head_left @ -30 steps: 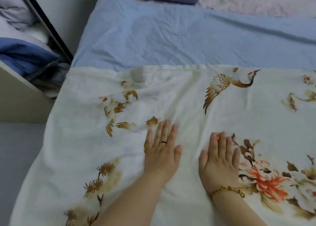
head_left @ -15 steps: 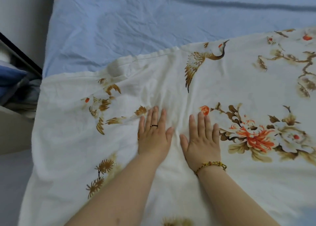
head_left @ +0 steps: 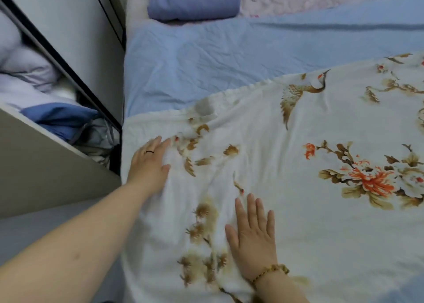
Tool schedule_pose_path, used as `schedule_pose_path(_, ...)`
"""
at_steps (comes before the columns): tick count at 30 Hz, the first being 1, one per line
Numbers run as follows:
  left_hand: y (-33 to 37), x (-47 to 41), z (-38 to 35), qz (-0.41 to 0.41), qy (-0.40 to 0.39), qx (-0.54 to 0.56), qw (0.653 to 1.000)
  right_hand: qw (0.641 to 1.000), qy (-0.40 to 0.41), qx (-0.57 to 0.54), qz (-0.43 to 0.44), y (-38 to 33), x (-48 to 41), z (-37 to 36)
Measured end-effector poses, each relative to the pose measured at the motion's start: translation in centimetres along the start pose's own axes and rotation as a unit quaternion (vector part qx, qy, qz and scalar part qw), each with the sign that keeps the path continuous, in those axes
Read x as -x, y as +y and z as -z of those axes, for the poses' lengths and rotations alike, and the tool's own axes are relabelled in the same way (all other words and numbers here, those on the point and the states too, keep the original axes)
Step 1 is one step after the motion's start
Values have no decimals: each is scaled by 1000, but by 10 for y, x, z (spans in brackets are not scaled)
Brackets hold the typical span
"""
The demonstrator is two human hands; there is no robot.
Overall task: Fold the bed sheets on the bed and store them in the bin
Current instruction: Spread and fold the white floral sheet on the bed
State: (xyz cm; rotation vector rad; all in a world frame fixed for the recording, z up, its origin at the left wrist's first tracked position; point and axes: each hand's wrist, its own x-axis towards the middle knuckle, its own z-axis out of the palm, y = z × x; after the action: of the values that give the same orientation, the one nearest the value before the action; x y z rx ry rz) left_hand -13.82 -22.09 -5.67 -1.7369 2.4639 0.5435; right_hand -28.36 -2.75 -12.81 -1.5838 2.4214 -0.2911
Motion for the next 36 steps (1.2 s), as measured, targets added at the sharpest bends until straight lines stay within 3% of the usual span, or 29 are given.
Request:
schedule_pose_path(2, -28, -23, 15, -27, -25, -2, 999, 1000, 9, -29, -7, -37, 3, -16)
schedule_pose_path(5, -47, -57, 29, -90, -33, 26, 995, 994, -48, -53, -77, -77, -12, -27)
schedule_pose_path(7, -52, -74, 34, -130, -41, 17, 991, 990, 29, 3, -140, -102, -22, -27)
schedule_pose_path(8, -53, -82, 34, -152, -37, 3, 988, 988, 8, 101, -117, -111, -26, -18)
schedule_pose_path(9, -54, -91, 34, -173, -36, -11, 984, 987, -20, 101, -124, -114, -29, -19)
schedule_pose_path(11, -50, -107, 35, -205, -41, -33, 977, 979, 35, 20, -202, -117, -28, -32)
schedule_pose_path(12, -46, -114, 34, -214, -43, -32, 975, 975, 13, 27, -220, -115, -28, -39)
schedule_pose_path(16, -24, -129, 22, -208, -58, 10, 976, 968, 60, 50, -237, -115, -31, -49)
schedule_pose_path(23, -29, -127, -15, -257, 79, 91, 959, 956, 118, 119, -239, -110, -32, -62)
schedule_pose_path(30, -25, -135, -18, -228, 38, 66, 971, 955, 108, 132, -243, -108, -33, -63)
schedule_pose_path(36, -17, -148, 12, -197, -83, 57, 975, 955, 152, 123, -225, -105, -28, -68)
